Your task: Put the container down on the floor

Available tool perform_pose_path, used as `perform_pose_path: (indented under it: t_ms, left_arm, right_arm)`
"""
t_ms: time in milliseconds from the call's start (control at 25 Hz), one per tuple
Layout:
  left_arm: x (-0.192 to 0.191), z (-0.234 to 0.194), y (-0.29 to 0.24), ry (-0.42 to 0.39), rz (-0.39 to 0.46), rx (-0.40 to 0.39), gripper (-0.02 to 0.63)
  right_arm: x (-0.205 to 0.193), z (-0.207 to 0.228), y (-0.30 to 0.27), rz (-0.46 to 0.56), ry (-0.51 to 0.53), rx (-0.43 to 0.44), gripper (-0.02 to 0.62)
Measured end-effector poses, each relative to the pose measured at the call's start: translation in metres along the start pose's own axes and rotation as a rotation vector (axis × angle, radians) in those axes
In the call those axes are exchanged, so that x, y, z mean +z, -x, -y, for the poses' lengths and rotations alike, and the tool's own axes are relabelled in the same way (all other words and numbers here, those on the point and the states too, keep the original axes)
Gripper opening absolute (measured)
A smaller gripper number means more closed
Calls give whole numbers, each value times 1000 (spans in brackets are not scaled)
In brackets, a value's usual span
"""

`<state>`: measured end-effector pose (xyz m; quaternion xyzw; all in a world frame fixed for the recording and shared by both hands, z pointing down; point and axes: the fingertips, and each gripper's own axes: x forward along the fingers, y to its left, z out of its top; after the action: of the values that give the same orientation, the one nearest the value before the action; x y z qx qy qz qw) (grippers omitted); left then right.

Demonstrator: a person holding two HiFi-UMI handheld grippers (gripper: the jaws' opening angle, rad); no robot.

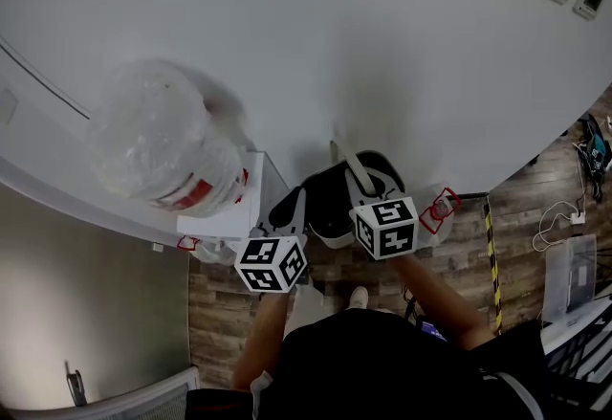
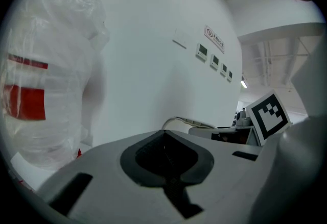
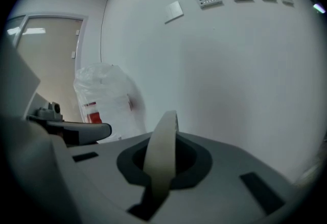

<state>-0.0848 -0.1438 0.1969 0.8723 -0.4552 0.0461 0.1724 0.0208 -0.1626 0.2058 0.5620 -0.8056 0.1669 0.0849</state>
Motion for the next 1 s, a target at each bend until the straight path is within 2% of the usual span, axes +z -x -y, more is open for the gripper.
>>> perform_pose_path:
  t_ms: [360,1000]
  left_arm:
    - [-8,-35,-23,42,-49,-48,14]
    - [-57,-63,-47,117,-139,-95,14]
  right_arm:
    - [-12,-3,-27,-47,-14,-54,29]
    - [-77,-4,-58,-212,-9,-140,29]
